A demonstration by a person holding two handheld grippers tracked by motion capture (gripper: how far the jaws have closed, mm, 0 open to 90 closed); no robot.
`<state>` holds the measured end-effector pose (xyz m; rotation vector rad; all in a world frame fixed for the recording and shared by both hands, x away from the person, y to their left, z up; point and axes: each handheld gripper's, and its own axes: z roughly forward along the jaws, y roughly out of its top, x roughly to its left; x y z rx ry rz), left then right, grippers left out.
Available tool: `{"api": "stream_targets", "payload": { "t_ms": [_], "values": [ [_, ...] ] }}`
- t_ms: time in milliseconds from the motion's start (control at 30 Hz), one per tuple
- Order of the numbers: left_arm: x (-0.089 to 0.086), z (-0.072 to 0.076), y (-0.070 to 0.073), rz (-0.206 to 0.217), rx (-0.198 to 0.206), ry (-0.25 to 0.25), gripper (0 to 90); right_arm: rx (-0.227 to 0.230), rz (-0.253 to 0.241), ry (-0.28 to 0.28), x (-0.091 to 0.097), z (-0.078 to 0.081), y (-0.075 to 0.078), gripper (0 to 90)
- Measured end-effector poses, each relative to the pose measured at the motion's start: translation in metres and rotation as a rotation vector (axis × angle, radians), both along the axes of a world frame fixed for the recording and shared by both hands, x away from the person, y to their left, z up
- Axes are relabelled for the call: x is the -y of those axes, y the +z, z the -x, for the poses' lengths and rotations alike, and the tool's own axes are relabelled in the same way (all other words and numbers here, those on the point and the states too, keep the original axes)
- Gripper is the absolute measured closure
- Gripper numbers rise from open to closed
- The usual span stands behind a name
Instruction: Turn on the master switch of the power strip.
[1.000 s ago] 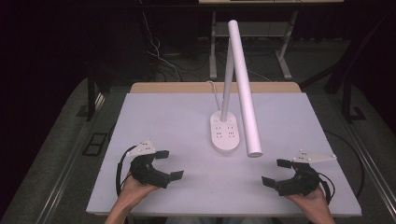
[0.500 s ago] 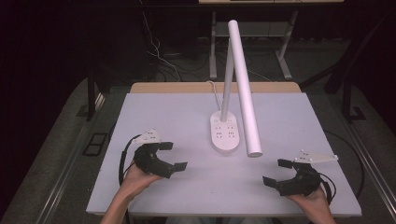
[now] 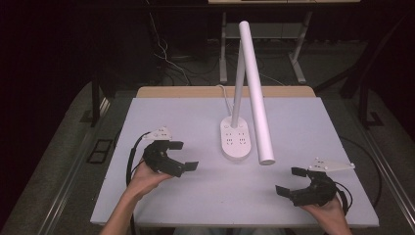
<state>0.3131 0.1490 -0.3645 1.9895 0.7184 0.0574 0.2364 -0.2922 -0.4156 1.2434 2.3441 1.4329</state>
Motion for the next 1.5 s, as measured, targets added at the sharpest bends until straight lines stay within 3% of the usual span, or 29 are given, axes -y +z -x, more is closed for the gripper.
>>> {"api": "stream_targets", "payload": {
  "t_ms": [700, 1067, 1433, 1500],
  "values": [
    [0.026, -0.033, 0.023, -0.086, 0.03, -0.056, 0.6, -0.003, 0.003, 0.007, 0.001, 0.0, -0.001, 0.0],
    [0.042, -0.05, 0.023, -0.142, 0.033, -0.09, 0.8, 0.001, 0.004, 0.003, 0.003, -0.001, -0.001, 0.0],
    [0.051, -0.07, 0.027, -0.179, 0.033, -0.116, 2.2, -0.003, 0.0, -0.006, 0.004, -0.001, -0.001, 0.0],
    [0.053, -0.073, 0.027, -0.17, 0.025, -0.104, 2.8, 0.001, 0.001, -0.006, 0.004, -0.001, -0.001, 0.0]
  ]
}}
